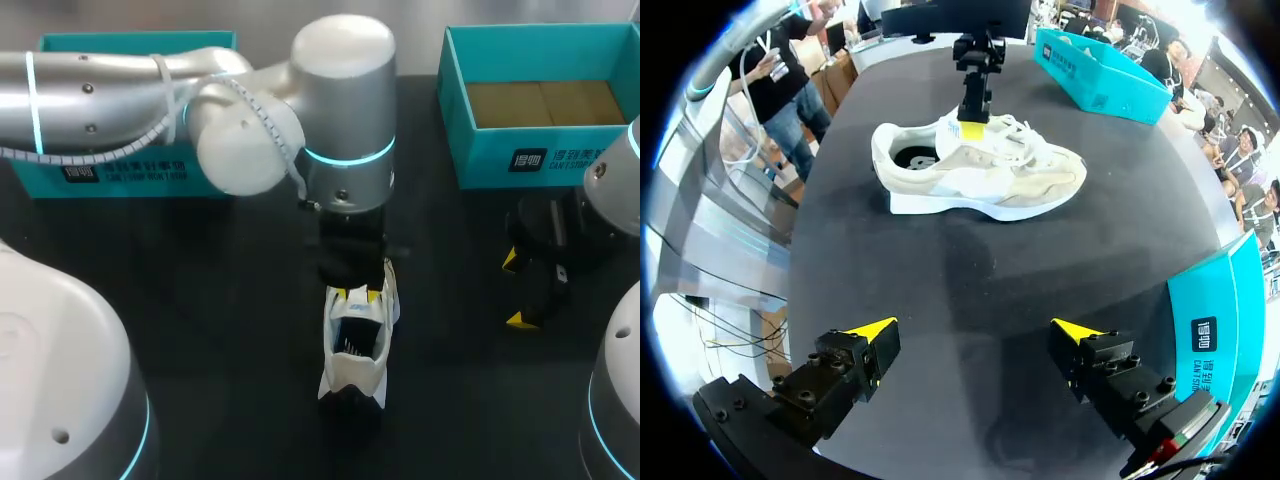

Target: Take the shoe out of the shoebox, open the shoe tongue, remove and reinsert the insole, then place the shoe into the shoebox

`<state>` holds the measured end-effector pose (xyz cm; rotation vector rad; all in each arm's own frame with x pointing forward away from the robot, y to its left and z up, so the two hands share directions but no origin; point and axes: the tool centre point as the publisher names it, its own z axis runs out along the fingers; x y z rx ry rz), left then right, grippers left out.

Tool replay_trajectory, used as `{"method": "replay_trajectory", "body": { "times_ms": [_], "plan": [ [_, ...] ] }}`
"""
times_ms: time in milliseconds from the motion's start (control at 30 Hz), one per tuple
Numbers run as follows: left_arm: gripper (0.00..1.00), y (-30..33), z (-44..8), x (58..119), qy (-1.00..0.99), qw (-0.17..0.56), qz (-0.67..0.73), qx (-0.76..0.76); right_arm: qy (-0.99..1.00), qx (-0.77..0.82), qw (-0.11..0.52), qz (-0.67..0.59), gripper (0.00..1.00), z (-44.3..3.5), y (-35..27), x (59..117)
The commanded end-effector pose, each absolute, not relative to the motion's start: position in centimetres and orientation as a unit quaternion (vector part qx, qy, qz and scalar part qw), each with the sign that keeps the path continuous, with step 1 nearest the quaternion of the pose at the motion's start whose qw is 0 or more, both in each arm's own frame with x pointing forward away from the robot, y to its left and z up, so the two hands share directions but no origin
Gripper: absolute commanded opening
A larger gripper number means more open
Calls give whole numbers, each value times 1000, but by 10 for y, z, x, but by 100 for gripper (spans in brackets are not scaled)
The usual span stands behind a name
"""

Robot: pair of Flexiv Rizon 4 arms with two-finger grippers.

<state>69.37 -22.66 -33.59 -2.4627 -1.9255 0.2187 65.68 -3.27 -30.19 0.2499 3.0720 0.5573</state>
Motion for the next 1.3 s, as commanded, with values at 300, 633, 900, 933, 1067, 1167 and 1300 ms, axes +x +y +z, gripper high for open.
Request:
{"method": "replay_trajectory", "body": {
  "times_ms": [300, 633, 900, 933, 1067, 1167, 1300],
  "plan": [
    [35, -232, -308, 695, -614, -13, 61, -787, 981, 81, 6, 177, 100, -303, -32, 656],
    [32, -233, -353, 674, -614, 24, 81, -785, 981, 81, 6, 177, 100, -303, -32, 656],
    [35, -232, -336, 673, -617, 13, 75, -784, 981, 81, 6, 177, 100, -303, -32, 656],
    [35, -233, -334, 672, -616, 12, 74, -784, 981, 81, 6, 177, 100, -303, -32, 656],
    [35, -236, -343, 668, -616, 18, 71, -784, 981, 81, 6, 177, 100, -303, -32, 656],
    [35, -237, -354, 663, -617, 29, 72, -783, 981, 81, 6, 177, 100, -303, -32, 656],
    [34, -233, -357, 662, -619, 31, 81, -780, 981, 81, 6, 177, 100, -303, -32, 656]
  ]
}}
